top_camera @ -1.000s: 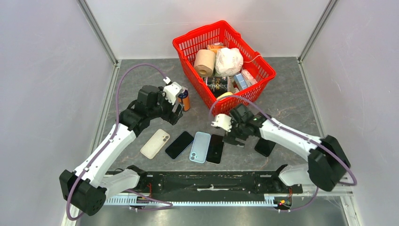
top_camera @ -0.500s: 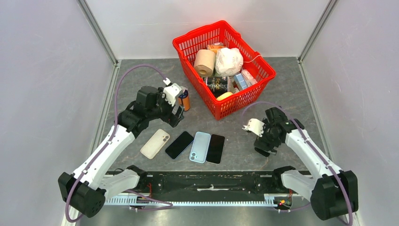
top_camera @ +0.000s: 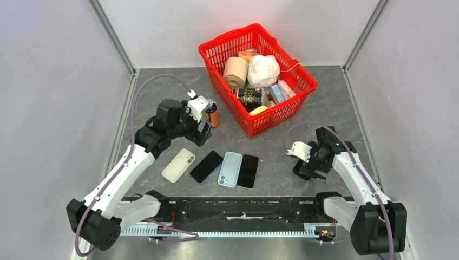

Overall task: Take the phone out of the phone case
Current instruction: Pick up the phone at the center of the board.

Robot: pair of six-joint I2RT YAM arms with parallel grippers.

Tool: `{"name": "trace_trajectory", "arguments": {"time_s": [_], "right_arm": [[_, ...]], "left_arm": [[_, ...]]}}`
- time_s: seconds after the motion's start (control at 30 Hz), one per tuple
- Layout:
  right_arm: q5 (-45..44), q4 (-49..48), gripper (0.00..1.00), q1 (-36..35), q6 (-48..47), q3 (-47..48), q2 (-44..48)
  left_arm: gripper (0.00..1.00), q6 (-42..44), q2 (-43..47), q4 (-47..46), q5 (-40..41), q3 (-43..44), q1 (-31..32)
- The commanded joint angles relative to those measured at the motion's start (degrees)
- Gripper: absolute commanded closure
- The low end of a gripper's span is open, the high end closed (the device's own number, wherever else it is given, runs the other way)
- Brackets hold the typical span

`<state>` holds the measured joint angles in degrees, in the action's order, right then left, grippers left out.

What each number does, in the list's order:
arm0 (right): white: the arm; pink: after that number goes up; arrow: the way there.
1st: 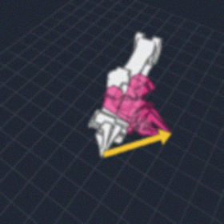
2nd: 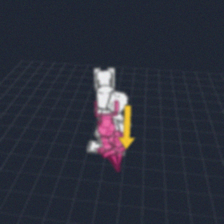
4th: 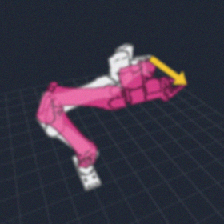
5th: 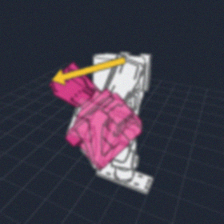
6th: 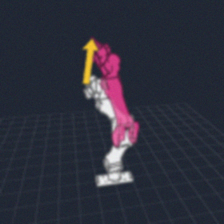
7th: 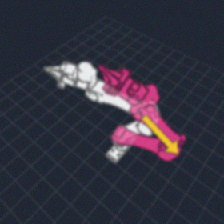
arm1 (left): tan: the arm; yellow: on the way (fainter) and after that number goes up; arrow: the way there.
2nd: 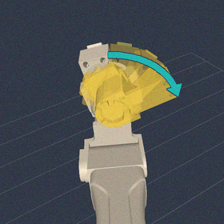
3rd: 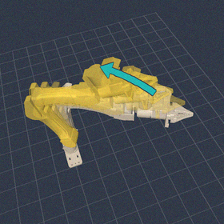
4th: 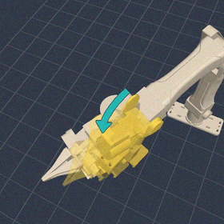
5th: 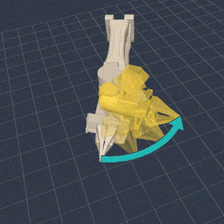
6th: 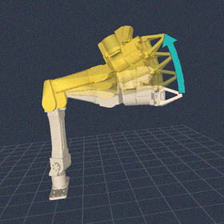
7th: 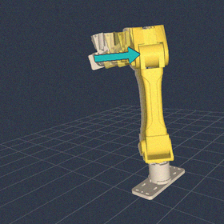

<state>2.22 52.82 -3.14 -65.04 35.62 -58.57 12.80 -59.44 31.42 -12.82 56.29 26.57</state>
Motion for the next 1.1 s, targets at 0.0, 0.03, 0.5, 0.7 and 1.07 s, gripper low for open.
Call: {"name": "trace_trajectory", "arguments": {"time_s": [0.0, 0.03, 0.5, 0.7, 1.07], "right_arm": [[2.6, -2.7, 0.03, 0.2, -1.2, -1.7, 0.7], [3.1, -3.4, 0.03, 0.2, -0.9, -1.9, 0.6], [9.5, -11.1, 0.03, -3.6, 5.6, -2.1, -4.3], [9.4, -13.8, 0.03, -10.0, 11.8, -0.6, -7.3], [1.9, -7.3, 0.03, -12.4, 7.2, 1.2, -3.6]], "left_arm": [[0.04, 0.3, 0.3, -0.9, -1.6, 0.9, -0.4], [0.04, 0.4, 0.3, -0.9, -1.6, 0.9, -0.4], [0.04, 0.2, -0.1, -1.6, -0.9, 0.8, -0.4], [0.04, 0.2, -0.2, -2.0, -0.8, 0.4, -0.4], [0.04, 0.6, 1.0, -1.8, 0.1, -1.0, -0.3]]}}
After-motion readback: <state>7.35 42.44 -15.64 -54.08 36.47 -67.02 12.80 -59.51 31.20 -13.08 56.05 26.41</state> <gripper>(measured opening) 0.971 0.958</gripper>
